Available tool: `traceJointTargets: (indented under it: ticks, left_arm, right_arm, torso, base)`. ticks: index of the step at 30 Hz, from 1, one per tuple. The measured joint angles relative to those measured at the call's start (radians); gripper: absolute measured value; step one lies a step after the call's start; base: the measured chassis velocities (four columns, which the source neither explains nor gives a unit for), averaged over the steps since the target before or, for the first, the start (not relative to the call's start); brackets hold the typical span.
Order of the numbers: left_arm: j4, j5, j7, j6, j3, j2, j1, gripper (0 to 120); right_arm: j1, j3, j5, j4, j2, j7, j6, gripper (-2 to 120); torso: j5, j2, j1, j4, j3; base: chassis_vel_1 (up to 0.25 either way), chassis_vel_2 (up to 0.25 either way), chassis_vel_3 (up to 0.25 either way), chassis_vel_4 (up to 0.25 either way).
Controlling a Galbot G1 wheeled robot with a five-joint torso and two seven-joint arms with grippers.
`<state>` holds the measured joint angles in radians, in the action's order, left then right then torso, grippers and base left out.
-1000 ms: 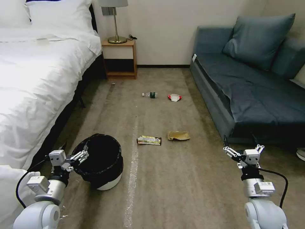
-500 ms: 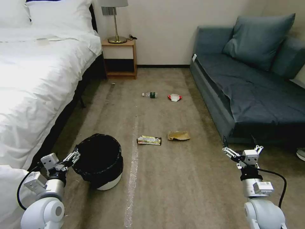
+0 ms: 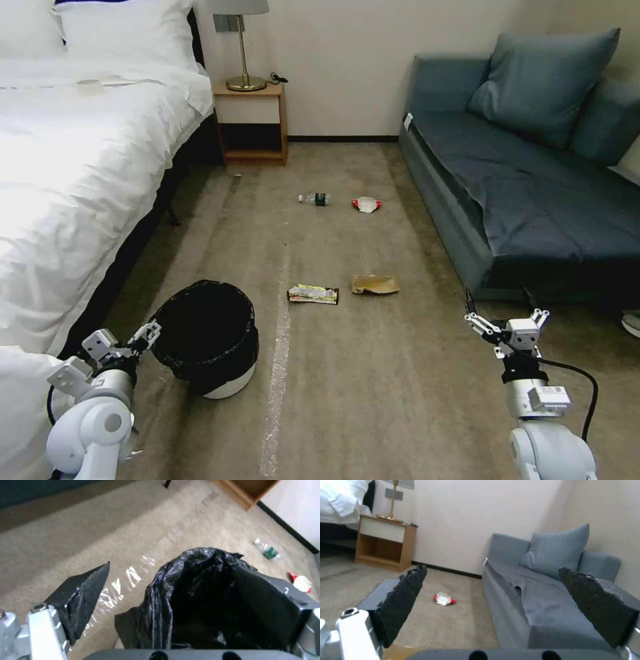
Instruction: Pick up the trash bin, then pick up the garbage on the floor and place it into the trash bin.
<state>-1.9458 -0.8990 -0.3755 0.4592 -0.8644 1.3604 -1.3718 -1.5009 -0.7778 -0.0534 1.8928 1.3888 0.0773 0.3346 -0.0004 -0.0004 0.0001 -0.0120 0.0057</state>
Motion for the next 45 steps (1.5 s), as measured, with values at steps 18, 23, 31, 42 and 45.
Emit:
traceJointTargets:
  ticks: [18, 23, 31, 42, 45]
  left_arm:
    - [0.093, -0.128, -0.044, 0.084, 0.003, -0.023, 0.058, 97]
    - [0.142, -0.127, -0.041, 0.077, 0.000, -0.033, 0.082, 94]
    - [0.181, -0.139, -0.024, 0.073, 0.001, -0.031, 0.102, 69]
    - [0.194, -0.137, 0.004, 0.080, 0.008, -0.032, 0.102, 50]
    - [0.204, -0.132, 0.015, 0.083, 0.009, -0.032, 0.104, 37]
  right_arm:
    - [-0.016, 0.025, 0.014, 0.003, -0.001, 0.025, 0.025, 100]
    - [-0.019, 0.024, 0.014, -0.001, -0.002, 0.031, 0.032, 100]
    - [-0.018, 0.039, 0.014, -0.008, -0.005, 0.042, 0.039, 100]
    - [-0.016, 0.043, 0.010, -0.010, -0.009, 0.056, 0.046, 100]
    - [-0.014, 0.048, 0.008, -0.011, -0.009, 0.062, 0.050, 100]
  torso:
    - [0.0001, 0.000, 0.000, 0.0000, 0.000]
    - [0.0001, 0.000, 0.000, 0.0000, 0.000]
    - [0.0001, 0.000, 0.000, 0.0000, 0.000]
    - [0.0002, 0.000, 0.000, 0.0000, 0.000]
    - [0.0002, 0.000, 0.000, -0.0001, 0.000]
  base:
    - [0.000, 0.000, 0.000, 0.000]
    - [0.000, 0.000, 0.000, 0.000]
    - [0.000, 0.000, 0.000, 0.000]
    - [0.000, 0.000, 0.000, 0.000]
    - [0.000, 0.000, 0.000, 0.000]
